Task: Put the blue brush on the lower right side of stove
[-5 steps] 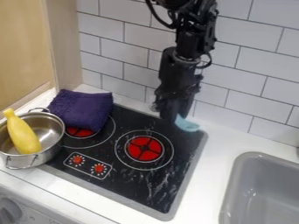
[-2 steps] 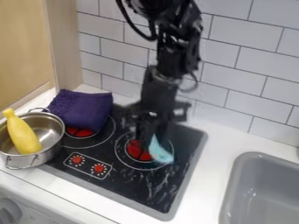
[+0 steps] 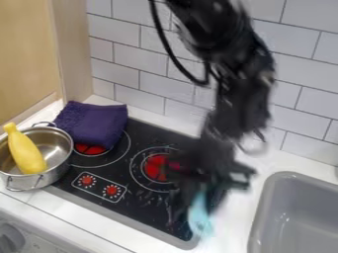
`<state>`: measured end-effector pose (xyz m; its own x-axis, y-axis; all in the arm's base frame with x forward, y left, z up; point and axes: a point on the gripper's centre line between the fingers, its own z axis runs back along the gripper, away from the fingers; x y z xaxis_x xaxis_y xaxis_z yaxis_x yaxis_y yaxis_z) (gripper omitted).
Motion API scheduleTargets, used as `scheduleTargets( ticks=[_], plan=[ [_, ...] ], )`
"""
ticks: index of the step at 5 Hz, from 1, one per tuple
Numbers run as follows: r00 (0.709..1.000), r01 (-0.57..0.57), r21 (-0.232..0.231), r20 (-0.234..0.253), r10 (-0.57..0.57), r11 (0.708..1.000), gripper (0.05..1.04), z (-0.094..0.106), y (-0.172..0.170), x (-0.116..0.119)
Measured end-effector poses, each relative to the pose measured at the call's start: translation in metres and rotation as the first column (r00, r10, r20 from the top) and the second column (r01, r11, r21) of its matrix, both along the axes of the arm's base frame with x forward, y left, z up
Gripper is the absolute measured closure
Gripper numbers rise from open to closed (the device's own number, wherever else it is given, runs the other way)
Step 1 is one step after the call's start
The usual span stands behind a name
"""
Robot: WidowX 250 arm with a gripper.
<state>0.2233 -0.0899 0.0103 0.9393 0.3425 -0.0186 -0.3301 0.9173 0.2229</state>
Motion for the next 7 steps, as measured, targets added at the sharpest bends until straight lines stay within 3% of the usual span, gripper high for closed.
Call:
scheduleTargets(
  ticks=[2,3,4,5,6,7],
  plan=[
    [0.963,0.264,-0.073,-0.042,-0.267,0.962,0.765,-0.005,-0.021,-0.032],
    [0.949,0.306,-0.093,-0.046,-0.311,0.947,0.766,-0.008,-0.022,-0.034],
    [0.946,0.316,-0.1,-0.036,-0.321,0.944,0.703,-0.01,-0.022,-0.036],
    [0.948,0.31,-0.078,-0.051,-0.315,0.947,0.465,-0.01,-0.018,-0.038],
    [0.94,0.325,-0.079,-0.084,-0.331,0.942,0.165,-0.008,-0.016,-0.042],
    [0.941,0.319,-0.099,-0.086,-0.328,0.943,0.066,0.005,-0.015,-0.042]
  ],
)
